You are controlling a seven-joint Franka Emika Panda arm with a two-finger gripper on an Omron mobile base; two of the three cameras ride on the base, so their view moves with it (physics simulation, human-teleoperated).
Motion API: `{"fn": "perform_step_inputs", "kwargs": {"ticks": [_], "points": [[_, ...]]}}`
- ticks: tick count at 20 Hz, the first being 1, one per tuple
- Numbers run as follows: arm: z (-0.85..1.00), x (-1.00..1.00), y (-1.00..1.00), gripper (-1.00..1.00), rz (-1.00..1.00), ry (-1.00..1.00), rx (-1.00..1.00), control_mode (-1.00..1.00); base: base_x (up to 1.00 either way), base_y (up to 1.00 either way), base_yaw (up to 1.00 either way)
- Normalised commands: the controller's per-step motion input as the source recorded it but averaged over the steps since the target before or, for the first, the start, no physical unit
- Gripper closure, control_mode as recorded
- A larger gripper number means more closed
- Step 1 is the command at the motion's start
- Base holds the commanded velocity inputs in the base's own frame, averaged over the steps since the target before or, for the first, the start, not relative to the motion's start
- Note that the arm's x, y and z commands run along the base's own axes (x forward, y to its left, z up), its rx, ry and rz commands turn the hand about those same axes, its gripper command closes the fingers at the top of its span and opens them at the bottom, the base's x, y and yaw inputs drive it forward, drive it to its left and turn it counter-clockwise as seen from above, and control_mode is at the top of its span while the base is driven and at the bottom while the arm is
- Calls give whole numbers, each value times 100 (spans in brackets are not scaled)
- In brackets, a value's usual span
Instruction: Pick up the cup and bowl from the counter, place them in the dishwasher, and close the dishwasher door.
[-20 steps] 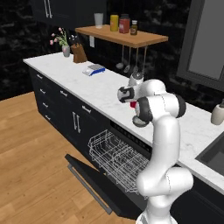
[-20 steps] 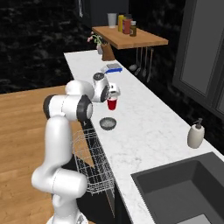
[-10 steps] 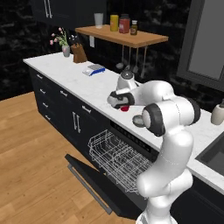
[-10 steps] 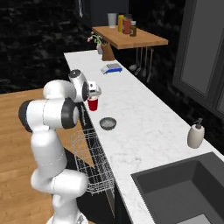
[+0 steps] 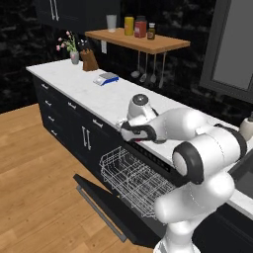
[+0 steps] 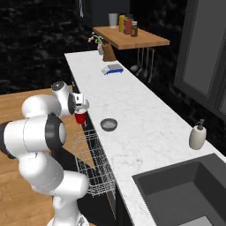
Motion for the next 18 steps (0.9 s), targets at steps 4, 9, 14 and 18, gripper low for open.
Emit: {"fn": "perform_step_inputs", "kwargs": {"ticks": [4, 9, 14, 18], "points": [[-69, -80, 58, 100, -35, 5, 25, -100, 0, 0, 0], [-80, -19, 48, 100, -53, 23, -6, -100, 0, 0, 0], [-68, 1, 12, 100, -69, 19, -2, -100, 0, 0, 0], [-59, 2, 0, 100, -43, 4, 1, -100, 0, 0, 0]]}}
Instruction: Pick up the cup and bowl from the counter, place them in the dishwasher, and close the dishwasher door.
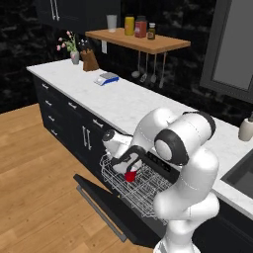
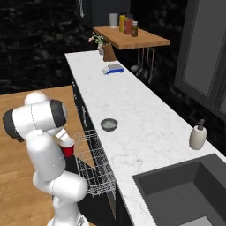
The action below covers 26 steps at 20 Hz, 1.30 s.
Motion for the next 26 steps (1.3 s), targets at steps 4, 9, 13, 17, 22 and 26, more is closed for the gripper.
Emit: {"fn": "perform_step_inputs", "kwargs": {"ticks": [4, 9, 13, 17, 22, 26], "points": [[-28, 13, -1, 100, -6, 3, 0, -100, 0, 0, 0], [-38, 34, -3, 100, 0, 0, -4, -100, 0, 0, 0], [-38, 38, -11, 100, 0, 0, -5, -100, 0, 0, 0], [-30, 29, -15, 100, 0, 0, -3, -100, 0, 0, 0], [-38, 22, -28, 100, 0, 0, -1, -100, 0, 0, 0], [-53, 25, -12, 100, 0, -1, -8, -100, 0, 0, 0]]}}
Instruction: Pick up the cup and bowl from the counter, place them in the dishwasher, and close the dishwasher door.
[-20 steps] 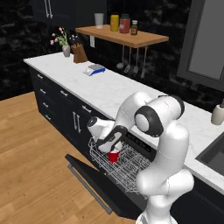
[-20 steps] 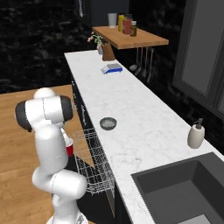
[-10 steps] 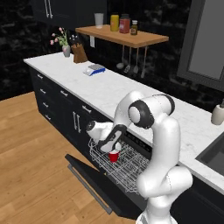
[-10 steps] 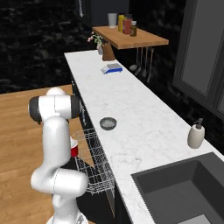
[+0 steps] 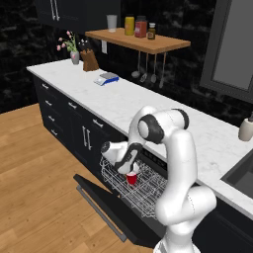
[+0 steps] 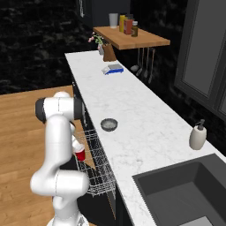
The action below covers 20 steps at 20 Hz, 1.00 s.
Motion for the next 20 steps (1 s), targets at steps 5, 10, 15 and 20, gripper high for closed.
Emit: {"fn": "perform_step_inputs", "kwargs": {"ticks": [5, 10, 15, 20], "points": [[-50, 42, 0, 100, 0, -2, -7, -100, 0, 0, 0], [-39, 29, 0, 100, 0, 0, -5, -100, 0, 0, 0], [-54, 5, 0, 100, 0, 0, -1, -100, 0, 0, 0], [-63, 8, 0, 100, 0, 0, 0, -100, 0, 0, 0]]}}
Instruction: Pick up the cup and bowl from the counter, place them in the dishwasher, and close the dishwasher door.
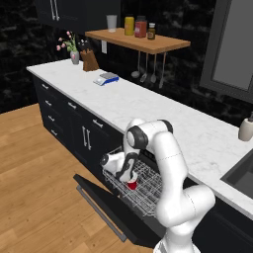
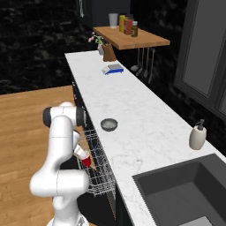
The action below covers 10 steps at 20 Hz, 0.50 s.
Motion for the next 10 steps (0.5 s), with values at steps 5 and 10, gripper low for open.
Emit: {"fn": "perform_step_inputs", "kwargs": {"ticks": [5, 10], "points": [[-50, -3, 4, 100, 0, 2, 0, -100, 0, 0, 0], [-37, -49, 65, -100, 0, 14, 5, -100, 0, 0, 0]]}}
